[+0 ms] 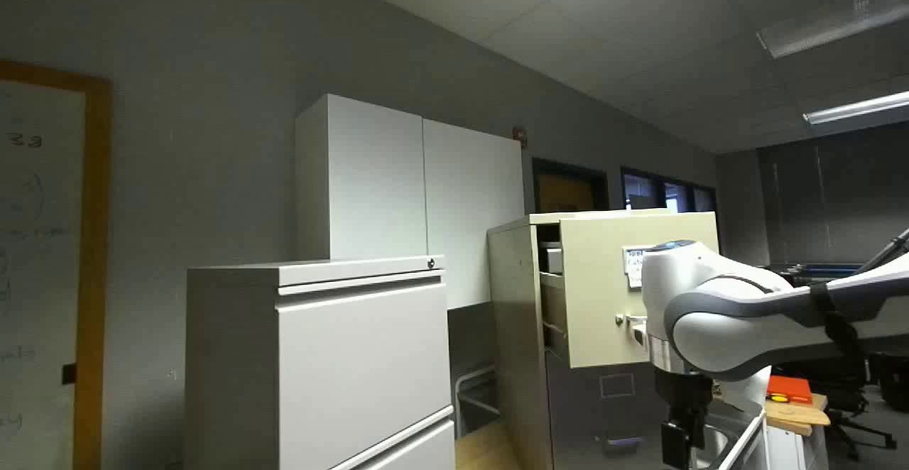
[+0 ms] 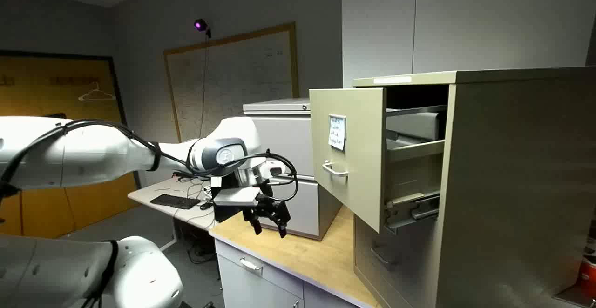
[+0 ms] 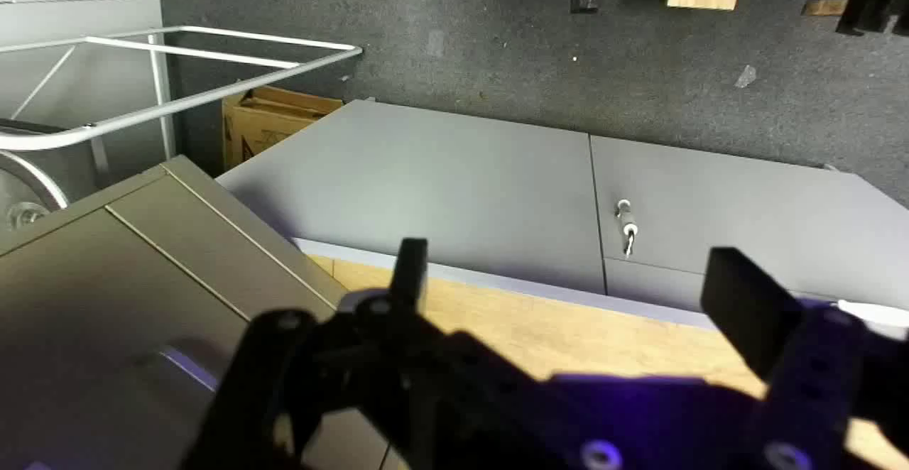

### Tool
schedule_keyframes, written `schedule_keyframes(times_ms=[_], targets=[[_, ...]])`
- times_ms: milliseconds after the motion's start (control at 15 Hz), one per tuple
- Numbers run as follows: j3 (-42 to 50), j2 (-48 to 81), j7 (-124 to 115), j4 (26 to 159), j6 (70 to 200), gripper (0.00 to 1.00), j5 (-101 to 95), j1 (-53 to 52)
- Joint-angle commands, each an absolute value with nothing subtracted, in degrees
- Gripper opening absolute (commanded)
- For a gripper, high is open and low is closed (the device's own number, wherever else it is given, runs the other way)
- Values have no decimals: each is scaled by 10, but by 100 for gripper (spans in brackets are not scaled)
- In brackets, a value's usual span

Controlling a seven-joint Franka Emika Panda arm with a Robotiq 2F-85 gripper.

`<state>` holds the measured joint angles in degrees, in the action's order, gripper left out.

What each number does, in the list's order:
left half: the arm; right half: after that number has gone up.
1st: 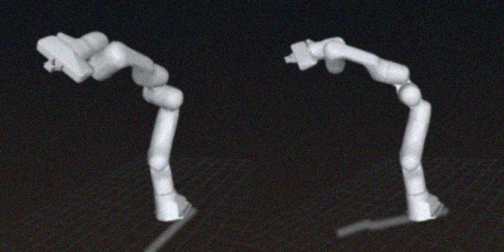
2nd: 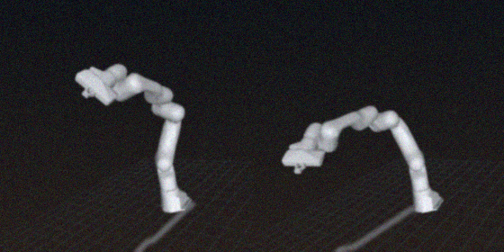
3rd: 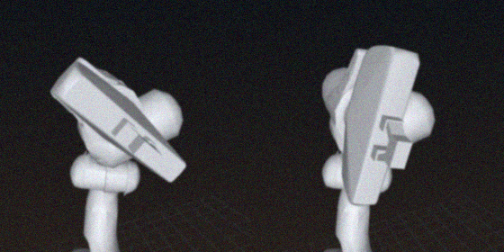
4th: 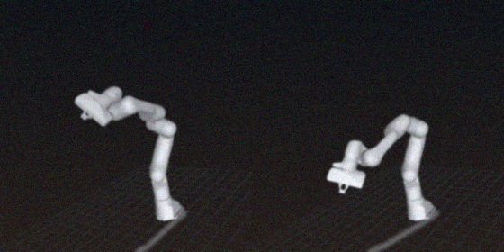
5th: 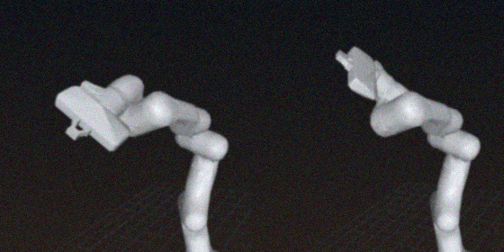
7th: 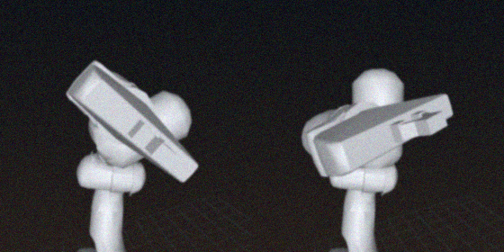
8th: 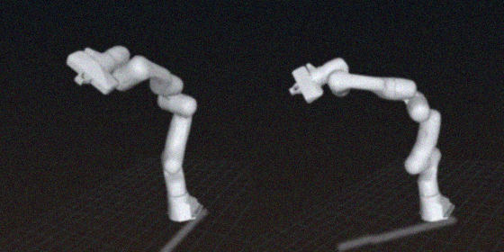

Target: Close the top drawer

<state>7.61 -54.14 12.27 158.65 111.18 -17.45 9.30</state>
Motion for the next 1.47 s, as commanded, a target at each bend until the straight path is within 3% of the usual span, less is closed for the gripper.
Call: schedule_keyframes(times_ms=[0, 733, 867, 1400], targets=[[81, -542, 119, 1585, 1109, 100, -178, 87], [57, -539, 80, 1586, 1157, 100, -215, 99], [42, -544, 47, 1587, 1208, 75, -239, 106], [-50, -558, -49, 1582, 1409, 13, -336, 153]])
